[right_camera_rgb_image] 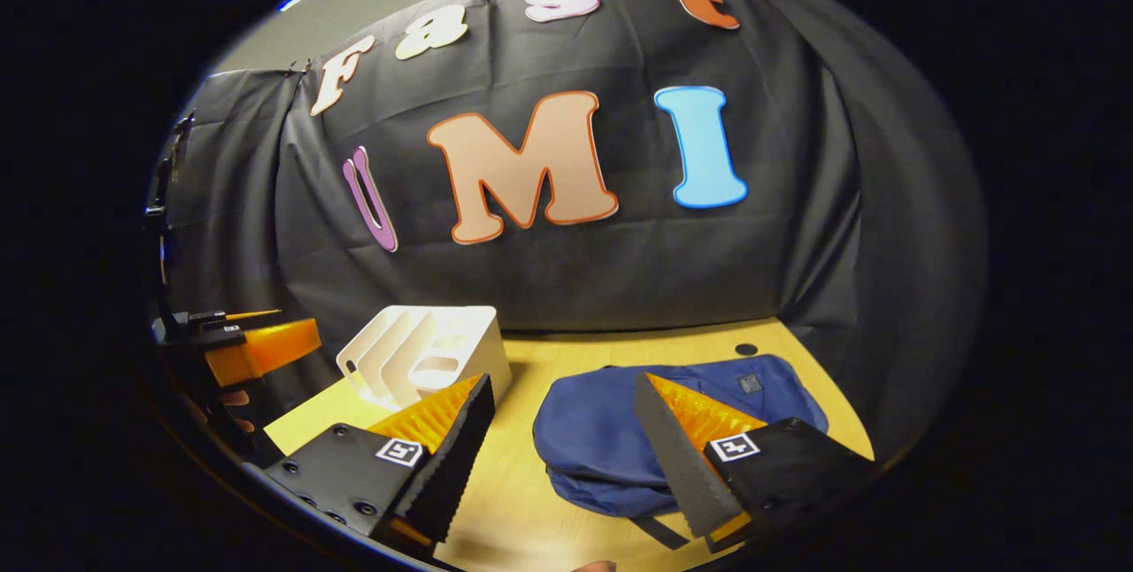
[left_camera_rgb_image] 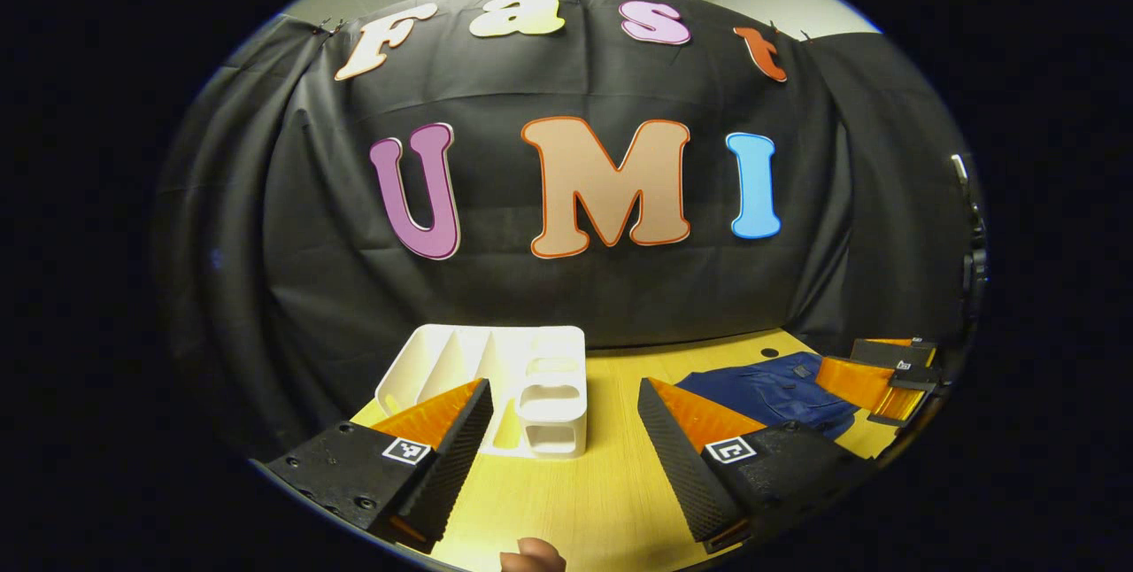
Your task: Open the schoolbag, grab two books from the bookshelf and put them into the schoolbag.
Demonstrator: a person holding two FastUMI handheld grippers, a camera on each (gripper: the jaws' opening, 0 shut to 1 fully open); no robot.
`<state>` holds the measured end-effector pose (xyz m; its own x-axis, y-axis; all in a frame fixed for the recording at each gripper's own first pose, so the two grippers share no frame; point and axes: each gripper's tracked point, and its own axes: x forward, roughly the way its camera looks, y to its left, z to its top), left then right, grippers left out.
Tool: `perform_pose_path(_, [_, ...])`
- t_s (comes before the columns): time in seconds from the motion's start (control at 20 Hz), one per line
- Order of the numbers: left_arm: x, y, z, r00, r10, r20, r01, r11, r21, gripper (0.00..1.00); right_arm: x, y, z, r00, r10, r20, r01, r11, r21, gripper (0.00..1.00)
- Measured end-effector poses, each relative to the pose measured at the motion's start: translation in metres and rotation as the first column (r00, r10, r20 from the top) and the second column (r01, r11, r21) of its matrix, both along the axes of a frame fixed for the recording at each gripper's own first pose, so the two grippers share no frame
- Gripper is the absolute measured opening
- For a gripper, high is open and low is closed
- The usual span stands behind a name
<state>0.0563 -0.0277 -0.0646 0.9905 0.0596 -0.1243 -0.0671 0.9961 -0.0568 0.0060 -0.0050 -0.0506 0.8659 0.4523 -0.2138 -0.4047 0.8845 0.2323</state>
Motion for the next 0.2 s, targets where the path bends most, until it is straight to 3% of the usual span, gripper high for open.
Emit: perform_pose_path(0.2, [-0.005, 0.001, 0.018, 0.997, 0.018, 0.07, -0.02, 0.999, 0.034, 0.96, -0.012, -0.002, 0.022, 0.998, -0.021, 0.056, 0.021, 1.0, -0.001, 0.99])
